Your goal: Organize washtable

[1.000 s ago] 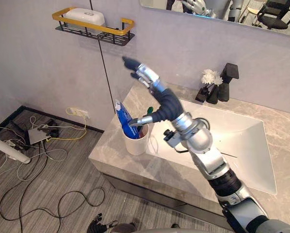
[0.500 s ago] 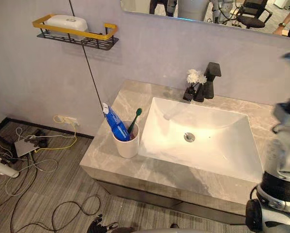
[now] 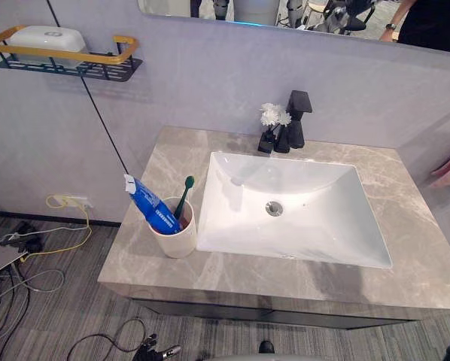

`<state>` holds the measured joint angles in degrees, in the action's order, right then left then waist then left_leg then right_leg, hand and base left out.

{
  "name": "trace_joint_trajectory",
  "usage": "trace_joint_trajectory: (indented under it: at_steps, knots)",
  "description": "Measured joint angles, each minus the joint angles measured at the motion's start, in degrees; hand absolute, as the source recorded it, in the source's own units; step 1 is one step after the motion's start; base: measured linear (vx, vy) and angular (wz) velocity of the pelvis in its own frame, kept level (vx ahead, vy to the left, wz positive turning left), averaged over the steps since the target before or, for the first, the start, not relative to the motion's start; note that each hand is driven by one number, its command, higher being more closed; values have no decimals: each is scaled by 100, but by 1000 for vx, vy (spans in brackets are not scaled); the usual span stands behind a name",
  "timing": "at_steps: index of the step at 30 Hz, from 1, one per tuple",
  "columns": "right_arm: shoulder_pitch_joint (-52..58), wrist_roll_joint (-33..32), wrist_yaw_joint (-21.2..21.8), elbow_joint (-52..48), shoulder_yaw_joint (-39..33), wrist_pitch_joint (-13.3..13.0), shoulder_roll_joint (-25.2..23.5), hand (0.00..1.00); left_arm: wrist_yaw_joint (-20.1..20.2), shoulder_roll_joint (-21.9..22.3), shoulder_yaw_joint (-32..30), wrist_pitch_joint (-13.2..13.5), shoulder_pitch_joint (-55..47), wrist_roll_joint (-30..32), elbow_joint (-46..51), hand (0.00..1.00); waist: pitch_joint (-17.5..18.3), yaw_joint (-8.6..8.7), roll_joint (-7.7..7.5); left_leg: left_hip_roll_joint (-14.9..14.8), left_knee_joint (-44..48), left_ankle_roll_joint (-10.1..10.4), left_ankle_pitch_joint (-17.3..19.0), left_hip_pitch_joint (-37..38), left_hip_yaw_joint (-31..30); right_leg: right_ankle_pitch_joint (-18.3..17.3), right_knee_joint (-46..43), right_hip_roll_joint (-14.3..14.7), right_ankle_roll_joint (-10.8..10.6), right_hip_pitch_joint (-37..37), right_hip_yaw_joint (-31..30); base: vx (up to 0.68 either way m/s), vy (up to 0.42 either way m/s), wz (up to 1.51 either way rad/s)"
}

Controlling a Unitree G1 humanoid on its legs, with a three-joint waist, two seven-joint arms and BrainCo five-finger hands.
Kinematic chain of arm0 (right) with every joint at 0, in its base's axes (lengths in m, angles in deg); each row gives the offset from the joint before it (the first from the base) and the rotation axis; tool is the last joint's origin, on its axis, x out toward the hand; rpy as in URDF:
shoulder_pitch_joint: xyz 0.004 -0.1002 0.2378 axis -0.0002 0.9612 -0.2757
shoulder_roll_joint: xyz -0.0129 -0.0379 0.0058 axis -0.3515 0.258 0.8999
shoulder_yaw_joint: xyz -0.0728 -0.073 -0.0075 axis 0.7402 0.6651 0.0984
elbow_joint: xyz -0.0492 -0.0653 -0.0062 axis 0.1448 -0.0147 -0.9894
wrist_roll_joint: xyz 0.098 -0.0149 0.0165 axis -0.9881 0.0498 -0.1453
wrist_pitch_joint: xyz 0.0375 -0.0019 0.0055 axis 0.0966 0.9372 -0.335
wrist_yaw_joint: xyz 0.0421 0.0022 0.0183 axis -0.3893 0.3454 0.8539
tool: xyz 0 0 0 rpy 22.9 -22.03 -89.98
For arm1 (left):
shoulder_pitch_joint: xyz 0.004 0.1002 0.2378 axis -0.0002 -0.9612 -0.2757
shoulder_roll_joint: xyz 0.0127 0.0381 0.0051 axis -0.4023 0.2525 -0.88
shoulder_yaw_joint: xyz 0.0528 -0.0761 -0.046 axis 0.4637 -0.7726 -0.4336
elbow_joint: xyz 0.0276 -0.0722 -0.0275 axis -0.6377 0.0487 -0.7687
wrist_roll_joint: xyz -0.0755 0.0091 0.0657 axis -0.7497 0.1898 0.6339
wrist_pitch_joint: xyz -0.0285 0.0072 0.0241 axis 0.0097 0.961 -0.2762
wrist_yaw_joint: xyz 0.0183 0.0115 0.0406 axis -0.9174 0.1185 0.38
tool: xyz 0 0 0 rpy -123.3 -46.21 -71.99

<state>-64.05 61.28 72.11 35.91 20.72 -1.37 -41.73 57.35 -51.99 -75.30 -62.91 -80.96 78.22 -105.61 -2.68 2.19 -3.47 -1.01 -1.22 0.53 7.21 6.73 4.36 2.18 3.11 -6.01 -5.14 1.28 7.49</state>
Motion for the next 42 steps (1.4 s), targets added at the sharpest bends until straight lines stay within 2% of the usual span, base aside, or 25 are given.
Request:
trace_joint_trajectory:
  at_steps: [6, 8, 13, 18, 23, 33, 37, 39, 42]
  knots:
    - [567, 19, -318, 50, -136, 235, -733, 0, -2, 307, -437, -38, 30, -103, 133, 0, 156, 0, 182, -24, 50, 0, 106, 19, 272, 0, -21, -10, -2, -60, -124, 10, 1, -17]
    - [790, -176, -321, 78, -6, 250, -1104, 0, -3, 427, -524, -45, 159, -152, 208, 0, 171, -1, 202, -58, 181, 29, 193, 16, 378, -24, -105, -5, -13, -56, -125, -12, -14, -9]
    - [1216, -450, -304, 217, 571, 353, -1606, 0, -31, 768, -719, -184, 226, -499, 274, 0, 205, -4, 248, -106, 426, 35, 462, 6, 591, -68, -191, -7, -23, -37, -142, -32, -8, -14]
    - [1294, -886, -235, 743, 638, 426, -1626, 0, -62, 852, -753, -332, 201, -729, 273, 0, 265, -25, 341, -113, 564, 15, 597, 39, 787, -118, -314, -39, -62, -47, -140, -1, 19, -10]
    - [1319, -1157, -158, 1465, 1024, 445, -1661, 0, -147, 859, -761, -384, 183, -920, 243, 0, 266, -13, 375, -129, 635, 24, 601, 87, 1043, -120, -343, -69, -65, -3, -114, 5, 10, -4]
    - [1352, -1372, 235, 2841, 1499, 489, -1637, 0, -255, 839, -639, -358, 193, -1085, 183, 0, 236, -146, 325, -173, 626, 26, 601, 210, 1161, -163, -403, -51, -39, 68, 20, -32, -18, -2]
    - [1550, -1048, 552, 3719, 1968, 910, -1620, 0, -265, 805, -515, -347, 219, -1120, 134, 0, 239, -174, 334, -190, 592, 56, 568, 220, 1133, -171, -382, -29, -32, 85, 46, -19, -24, 2]
    - [1546, -916, 679, 4074, 2073, 1029, -1618, 0, -265, 798, -485, -332, 229, -1118, 94, 0, 249, -177, 350, -184, 540, 70, 530, 231, 1121, -171, -361, -26, -32, 87, 58, -15, -31, 3]
    - [1534, -725, 767, 4495, 2187, 1070, -1609, 0, -261, 774, -447, -235, 257, -1115, -6, 0, 253, -179, 339, -156, 349, 74, 397, 313, 1000, -170, -282, -24, -32, 148, 159, 3, -34, 16]
